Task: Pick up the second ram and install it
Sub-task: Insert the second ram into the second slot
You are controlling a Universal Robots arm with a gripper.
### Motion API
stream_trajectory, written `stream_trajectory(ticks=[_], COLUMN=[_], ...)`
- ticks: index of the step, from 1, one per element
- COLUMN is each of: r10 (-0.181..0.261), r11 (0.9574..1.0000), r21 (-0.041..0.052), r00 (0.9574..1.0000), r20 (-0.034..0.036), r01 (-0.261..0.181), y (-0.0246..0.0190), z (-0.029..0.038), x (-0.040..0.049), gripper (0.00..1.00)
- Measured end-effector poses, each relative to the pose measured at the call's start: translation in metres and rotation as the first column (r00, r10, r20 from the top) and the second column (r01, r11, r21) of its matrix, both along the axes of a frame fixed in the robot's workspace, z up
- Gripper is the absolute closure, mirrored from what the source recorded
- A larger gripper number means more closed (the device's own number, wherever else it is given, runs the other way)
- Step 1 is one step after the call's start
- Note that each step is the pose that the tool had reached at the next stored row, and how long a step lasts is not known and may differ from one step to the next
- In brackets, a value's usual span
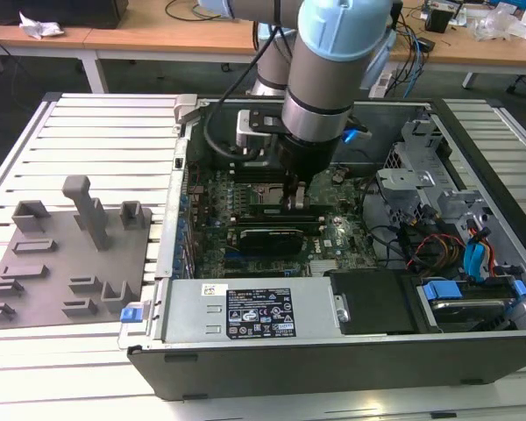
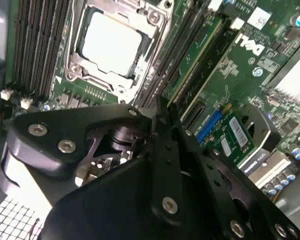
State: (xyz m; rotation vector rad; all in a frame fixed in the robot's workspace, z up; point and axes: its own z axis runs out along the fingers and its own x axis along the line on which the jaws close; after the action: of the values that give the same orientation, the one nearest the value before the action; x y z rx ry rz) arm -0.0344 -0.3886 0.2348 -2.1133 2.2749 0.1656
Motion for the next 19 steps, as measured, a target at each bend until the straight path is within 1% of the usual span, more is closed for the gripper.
stream_trajectory(ticks=[1,4,8,12,19], r10=[-0.001,-0.017,-0.017,-0.015,-0.015], r11=[1.0,0.9999,0.9999,0.9999,0.9999], r21=[-0.0016,-0.0027,-0.0027,-0.0023,-0.002], r00=[1.0,0.9999,0.9999,0.9999,0.9999], r20=[0.0002,0.0001,0.0002,0.0003,0.0001], r01=[0.001,0.017,0.017,0.015,0.015], y=[0.0002,0.0002,0.0003,0.0015,0.0015], z=[-0.0023,-0.0035,-0.0064,-0.0074,-0.0108], x=[-0.004,-0.0025,-0.002,-0.0022,-0.0023], gripper=[0.86,0.86,0.86,0.86,0.86])
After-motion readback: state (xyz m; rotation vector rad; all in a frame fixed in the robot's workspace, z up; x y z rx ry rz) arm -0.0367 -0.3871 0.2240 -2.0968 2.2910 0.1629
